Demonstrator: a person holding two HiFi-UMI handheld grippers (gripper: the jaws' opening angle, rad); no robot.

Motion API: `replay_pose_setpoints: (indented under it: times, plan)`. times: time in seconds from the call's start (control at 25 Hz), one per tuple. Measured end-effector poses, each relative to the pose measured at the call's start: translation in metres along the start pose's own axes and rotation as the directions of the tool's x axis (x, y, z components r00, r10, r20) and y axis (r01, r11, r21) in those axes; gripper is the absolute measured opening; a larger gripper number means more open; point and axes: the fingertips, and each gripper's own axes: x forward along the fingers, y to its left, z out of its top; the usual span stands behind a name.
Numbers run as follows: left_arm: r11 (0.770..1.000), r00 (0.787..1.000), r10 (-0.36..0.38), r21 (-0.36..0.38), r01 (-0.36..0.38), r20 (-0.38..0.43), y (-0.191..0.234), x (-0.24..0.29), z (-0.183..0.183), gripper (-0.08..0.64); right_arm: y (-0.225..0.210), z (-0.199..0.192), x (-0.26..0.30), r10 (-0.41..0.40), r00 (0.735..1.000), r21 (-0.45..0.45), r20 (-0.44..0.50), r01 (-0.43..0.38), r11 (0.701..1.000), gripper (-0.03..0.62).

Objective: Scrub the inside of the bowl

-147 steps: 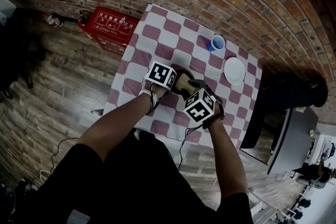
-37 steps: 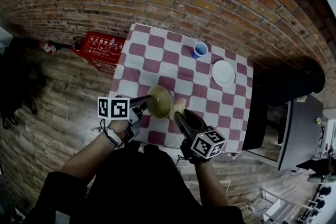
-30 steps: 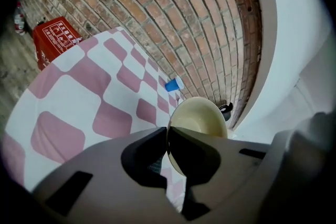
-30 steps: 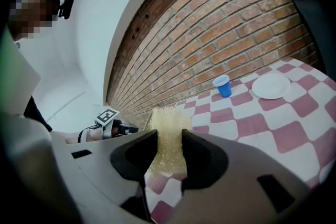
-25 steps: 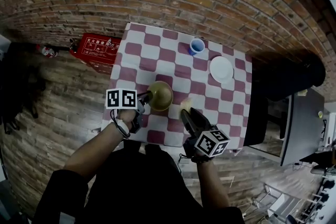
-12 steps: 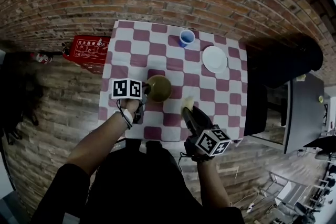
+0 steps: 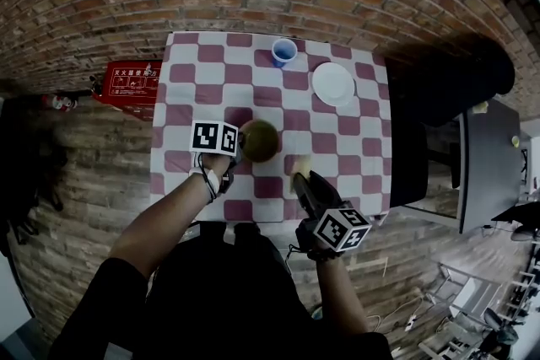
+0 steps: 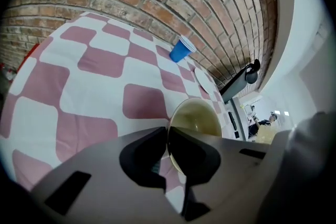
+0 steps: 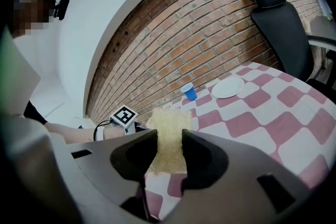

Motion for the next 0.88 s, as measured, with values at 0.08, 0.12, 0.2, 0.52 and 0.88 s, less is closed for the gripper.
replay_pose_setpoints:
  times: [0.08,0.12,0.2,0.52,0.88]
  plan:
    - [1.0,1.0,0.008,0.003,-0.008,-0.005,-0.001,0.0,-0.001,0.028,-0.001,0.0,-0.002,-0.001,1.0,0.001,-0.001,0.001,1.0,0.155]
    - [1.0,1.0,0.011,-0.001,-0.011,-0.009,-0.001,0.001,-0.002,0.028,-0.003,0.001,-0.003,-0.002,1.0,0.001,-0.003,0.002,1.0,0.155]
    - [1.0,1.0,0.013,-0.01,-0.014,-0.012,-0.004,0.005,0.0,0.028,-0.007,0.007,-0.004,-0.004,1.0,-0.007,-0.001,0.004,1.0,0.155]
    - [0.997,0.999,-0.033,-0.071,0.033,-0.006,-0.011,0.015,0.001,0.03,-0.012,0.006,-0.001,-0.01,1.0,-0.074,-0.03,0.008,0.997,0.155]
    - [0.994,0.989,-0.091,-0.05,0.098,0.118,-0.02,-0.015,0.019,0.164,-0.001,0.007,0.001,0.041,0.998,-0.104,-0.051,-0.046,0.994,0.155]
